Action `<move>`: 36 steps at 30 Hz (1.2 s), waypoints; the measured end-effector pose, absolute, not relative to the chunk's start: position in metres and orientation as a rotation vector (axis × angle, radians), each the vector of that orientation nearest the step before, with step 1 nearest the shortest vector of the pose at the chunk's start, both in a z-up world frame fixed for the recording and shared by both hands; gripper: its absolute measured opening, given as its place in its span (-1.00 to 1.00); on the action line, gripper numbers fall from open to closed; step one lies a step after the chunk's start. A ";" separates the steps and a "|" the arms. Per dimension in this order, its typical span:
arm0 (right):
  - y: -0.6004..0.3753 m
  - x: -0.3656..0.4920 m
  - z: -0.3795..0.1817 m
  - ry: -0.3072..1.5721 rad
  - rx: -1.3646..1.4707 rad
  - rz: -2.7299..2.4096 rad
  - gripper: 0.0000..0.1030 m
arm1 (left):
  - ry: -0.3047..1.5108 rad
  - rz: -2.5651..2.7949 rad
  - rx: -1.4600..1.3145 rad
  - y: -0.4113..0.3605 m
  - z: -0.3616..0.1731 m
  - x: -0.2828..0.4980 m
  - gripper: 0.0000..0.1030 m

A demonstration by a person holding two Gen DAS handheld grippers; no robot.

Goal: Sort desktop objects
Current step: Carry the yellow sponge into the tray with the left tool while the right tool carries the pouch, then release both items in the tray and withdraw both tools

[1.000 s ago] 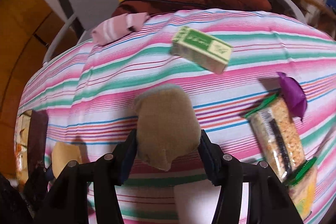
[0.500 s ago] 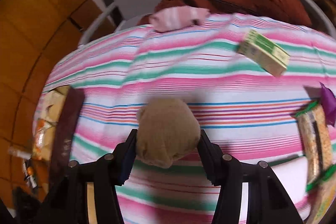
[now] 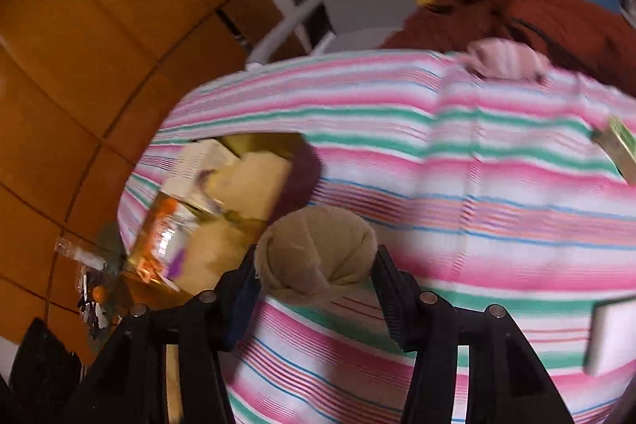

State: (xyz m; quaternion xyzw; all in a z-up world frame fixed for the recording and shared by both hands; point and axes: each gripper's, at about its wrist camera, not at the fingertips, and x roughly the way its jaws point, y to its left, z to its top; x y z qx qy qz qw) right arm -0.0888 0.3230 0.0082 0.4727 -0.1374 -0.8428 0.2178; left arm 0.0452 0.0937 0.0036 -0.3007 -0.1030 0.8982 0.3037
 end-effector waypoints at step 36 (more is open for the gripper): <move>0.307 -0.070 0.009 -0.281 1.291 -2.508 0.76 | -0.234 2.748 -1.132 0.011 -0.008 -0.008 0.45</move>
